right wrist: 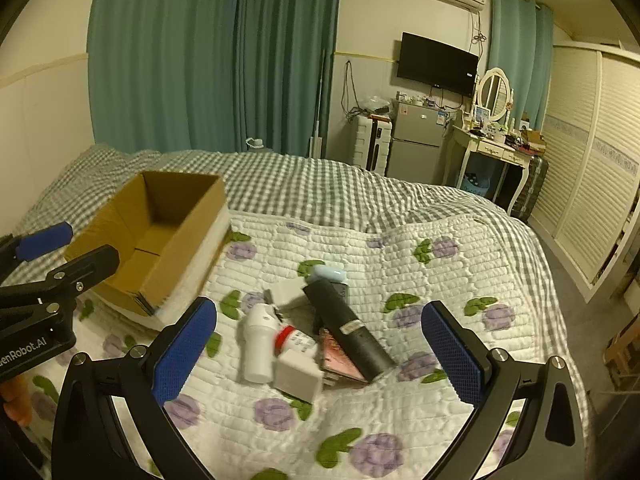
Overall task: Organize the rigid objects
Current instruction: 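Grasp the white plug-in device with the left tool while the right tool grasps the black cylinder, then carry both items into the cardboard box and open both tools, then move both tools back over the remaining items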
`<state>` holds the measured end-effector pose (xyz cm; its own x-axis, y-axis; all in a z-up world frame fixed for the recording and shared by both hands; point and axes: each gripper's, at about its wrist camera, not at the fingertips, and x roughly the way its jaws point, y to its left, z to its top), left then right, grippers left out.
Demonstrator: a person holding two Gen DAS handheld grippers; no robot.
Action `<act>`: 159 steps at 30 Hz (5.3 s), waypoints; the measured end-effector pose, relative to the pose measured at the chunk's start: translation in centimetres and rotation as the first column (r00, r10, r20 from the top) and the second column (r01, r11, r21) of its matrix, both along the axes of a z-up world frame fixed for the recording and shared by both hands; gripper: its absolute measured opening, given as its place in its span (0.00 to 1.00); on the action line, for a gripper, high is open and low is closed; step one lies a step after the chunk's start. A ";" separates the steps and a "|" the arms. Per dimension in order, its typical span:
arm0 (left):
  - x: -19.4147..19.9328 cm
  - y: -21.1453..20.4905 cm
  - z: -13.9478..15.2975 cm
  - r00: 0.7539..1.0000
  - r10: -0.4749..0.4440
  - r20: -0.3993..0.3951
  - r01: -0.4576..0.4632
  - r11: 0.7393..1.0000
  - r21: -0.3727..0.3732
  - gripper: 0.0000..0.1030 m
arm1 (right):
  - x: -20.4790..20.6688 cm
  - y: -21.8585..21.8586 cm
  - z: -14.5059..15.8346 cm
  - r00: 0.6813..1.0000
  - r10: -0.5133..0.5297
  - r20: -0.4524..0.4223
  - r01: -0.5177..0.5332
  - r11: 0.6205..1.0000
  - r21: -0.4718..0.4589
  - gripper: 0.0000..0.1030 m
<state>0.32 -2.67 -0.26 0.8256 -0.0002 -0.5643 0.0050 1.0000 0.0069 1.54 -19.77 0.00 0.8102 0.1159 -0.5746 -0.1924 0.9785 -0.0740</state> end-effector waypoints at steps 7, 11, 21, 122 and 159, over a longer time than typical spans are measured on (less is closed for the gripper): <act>1.4 -2.4 -1.1 0.999 0.019 -0.037 -0.020 1.000 -0.010 0.75 | 1.2 -3.1 -1.2 0.999 -0.007 -0.032 0.007 1.000 -0.023 1.00; 2.4 -4.0 -2.1 0.998 0.023 -0.058 -0.024 1.000 -0.015 0.75 | 2.3 -4.1 -1.9 0.999 0.014 -0.048 -0.016 0.999 -0.042 1.00; 5.5 -7.5 -8.3 0.980 0.001 -0.199 0.005 1.000 0.029 0.72 | 6.7 -6.5 -5.8 0.977 0.087 -0.196 -0.099 0.994 -0.054 0.93; 13.7 14.9 -6.4 0.961 -0.039 -0.274 0.067 0.993 0.094 0.44 | 19.3 23.4 -5.4 0.864 0.416 -0.283 -0.435 0.900 -0.005 0.42; 8.3 -6.7 -2.6 0.980 -0.037 -0.195 0.047 0.998 0.047 0.66 | 8.7 -6.1 -4.8 0.962 0.149 -0.227 -0.179 0.977 -0.115 0.91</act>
<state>8.60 -9.33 -2.90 0.7005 0.0005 -0.7137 0.0532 0.9972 0.0529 10.27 -25.82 -4.81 0.6410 0.1475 -0.7533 -0.3754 0.9162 -0.1400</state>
